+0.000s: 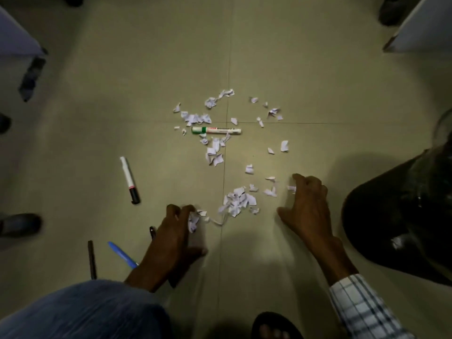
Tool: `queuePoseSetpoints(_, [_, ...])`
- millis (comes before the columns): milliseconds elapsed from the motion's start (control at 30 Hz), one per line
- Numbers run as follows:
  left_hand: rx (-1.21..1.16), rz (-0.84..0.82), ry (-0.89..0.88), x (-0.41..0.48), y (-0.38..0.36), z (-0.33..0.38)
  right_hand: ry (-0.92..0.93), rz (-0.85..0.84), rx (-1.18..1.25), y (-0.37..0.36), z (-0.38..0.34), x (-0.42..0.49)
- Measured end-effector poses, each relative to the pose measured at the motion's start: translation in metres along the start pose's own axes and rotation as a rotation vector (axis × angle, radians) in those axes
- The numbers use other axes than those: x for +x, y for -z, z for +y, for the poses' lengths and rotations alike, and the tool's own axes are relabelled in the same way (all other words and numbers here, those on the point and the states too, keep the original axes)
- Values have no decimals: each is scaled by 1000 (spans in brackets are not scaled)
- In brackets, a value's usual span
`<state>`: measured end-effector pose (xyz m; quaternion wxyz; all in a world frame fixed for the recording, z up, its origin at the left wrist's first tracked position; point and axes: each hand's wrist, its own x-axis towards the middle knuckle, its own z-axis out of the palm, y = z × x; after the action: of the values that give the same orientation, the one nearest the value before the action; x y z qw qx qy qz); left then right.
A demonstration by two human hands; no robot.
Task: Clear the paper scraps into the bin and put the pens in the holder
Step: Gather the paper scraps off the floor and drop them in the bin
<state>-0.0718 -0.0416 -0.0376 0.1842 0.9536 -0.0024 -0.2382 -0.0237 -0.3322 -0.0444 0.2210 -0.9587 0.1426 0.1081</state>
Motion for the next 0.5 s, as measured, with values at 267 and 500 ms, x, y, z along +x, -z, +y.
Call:
queuePoseSetpoints(267, [-159, 104, -140, 37, -23, 41, 336, -237, 109, -22, -29, -7])
queuePoseSetpoints(500, [-128, 110, -235, 68, -21, 45, 416, -163, 78, -37, -35, -3])
